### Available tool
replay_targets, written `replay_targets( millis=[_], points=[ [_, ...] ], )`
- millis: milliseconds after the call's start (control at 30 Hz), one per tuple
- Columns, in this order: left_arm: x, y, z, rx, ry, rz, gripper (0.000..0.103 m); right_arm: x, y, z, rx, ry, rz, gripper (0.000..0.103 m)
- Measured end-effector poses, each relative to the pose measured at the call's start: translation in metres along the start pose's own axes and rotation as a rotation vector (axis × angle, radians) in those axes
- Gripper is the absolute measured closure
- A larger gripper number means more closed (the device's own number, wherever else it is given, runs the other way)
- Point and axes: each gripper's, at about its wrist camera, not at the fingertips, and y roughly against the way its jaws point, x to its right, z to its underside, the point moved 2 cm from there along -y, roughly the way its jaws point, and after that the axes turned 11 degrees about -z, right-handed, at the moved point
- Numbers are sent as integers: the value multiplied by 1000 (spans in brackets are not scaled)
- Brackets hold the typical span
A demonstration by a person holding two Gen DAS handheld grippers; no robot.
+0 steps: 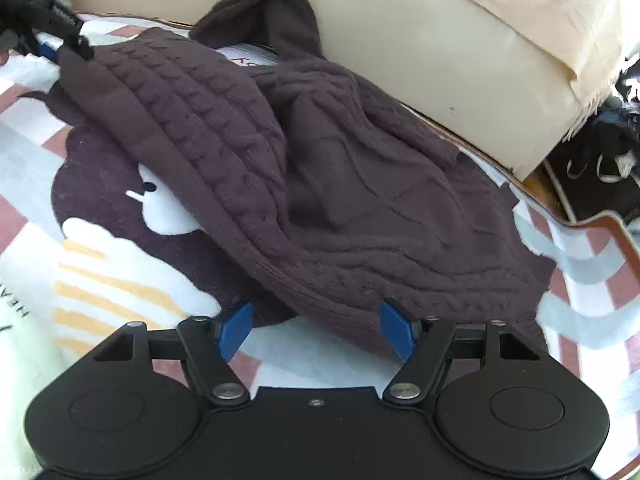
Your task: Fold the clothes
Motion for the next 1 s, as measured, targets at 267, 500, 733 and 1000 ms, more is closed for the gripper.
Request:
replay_targets(
  millis=[267,500,733,1000],
  points=[
    [-7,43,-3,106,2,81,88,-4,-10,-12,-1,-41,-26,29],
    [-74,165,69,154,301,208,89,-3,6,-19,0,-146,123,29],
    [-84,156,136,-78,164,133,92,47,36,9,70,-758,-142,27],
    [-98,150,120,-99,169,119,89,73,19,64,160,-1274,-466,27]
  ],
)
